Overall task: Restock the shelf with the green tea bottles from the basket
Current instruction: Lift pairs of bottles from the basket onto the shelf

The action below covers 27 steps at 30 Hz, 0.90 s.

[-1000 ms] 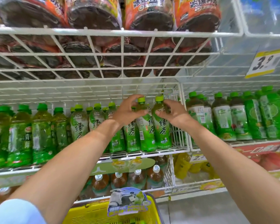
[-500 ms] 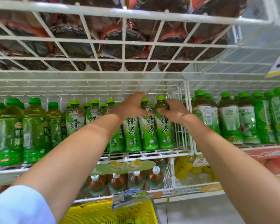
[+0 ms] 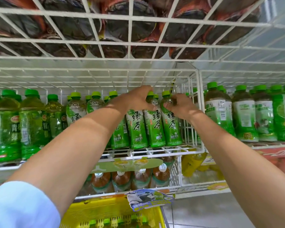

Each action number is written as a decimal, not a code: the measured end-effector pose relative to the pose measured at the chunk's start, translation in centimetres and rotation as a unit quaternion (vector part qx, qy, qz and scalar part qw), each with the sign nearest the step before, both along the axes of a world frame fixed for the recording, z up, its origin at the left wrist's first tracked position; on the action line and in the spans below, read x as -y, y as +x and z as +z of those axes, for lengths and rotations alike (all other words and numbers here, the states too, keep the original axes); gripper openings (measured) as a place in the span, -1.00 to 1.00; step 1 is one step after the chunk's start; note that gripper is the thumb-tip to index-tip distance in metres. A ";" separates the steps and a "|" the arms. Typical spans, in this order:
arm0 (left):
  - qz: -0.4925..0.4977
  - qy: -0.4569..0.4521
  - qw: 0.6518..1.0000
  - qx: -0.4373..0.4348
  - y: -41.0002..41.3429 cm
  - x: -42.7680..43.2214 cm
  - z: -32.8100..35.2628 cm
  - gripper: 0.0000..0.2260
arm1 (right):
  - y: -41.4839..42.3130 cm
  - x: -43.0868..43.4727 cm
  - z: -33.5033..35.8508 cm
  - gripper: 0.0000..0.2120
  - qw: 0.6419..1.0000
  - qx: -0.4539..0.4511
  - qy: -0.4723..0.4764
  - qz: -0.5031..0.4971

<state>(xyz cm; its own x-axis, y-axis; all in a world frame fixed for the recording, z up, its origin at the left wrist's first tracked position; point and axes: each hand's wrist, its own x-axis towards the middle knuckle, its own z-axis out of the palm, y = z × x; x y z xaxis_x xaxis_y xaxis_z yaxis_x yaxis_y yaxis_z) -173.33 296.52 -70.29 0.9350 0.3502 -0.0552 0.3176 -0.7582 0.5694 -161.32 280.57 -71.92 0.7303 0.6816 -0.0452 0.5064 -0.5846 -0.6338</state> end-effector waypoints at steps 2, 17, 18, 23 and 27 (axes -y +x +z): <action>-0.003 0.005 1.000 0.004 -0.1 0.1 0.0 -0.24 | -0.5 0.1 0.0 -0.45 1.000 0.015 -0.007 -0.003; -0.017 0.132 0.991 0.005 -3.3 2.7 1.5 -0.70 | -3.5 1.7 3.5 -0.68 0.987 0.133 -0.072 0.062; -0.017 0.137 0.990 -0.003 -3.7 3.0 1.9 -0.71 | -3.8 2.0 4.0 -0.62 0.984 0.141 -0.086 0.068; -0.021 0.182 0.981 -0.057 -6.4 6.2 4.0 -0.54 | -5.7 4.2 5.8 -0.50 0.974 0.160 -0.137 0.085; -0.033 0.175 0.982 -0.058 -9.0 9.1 5.4 -0.52 | -7.7 6.8 6.3 -0.52 0.965 0.194 -0.143 0.106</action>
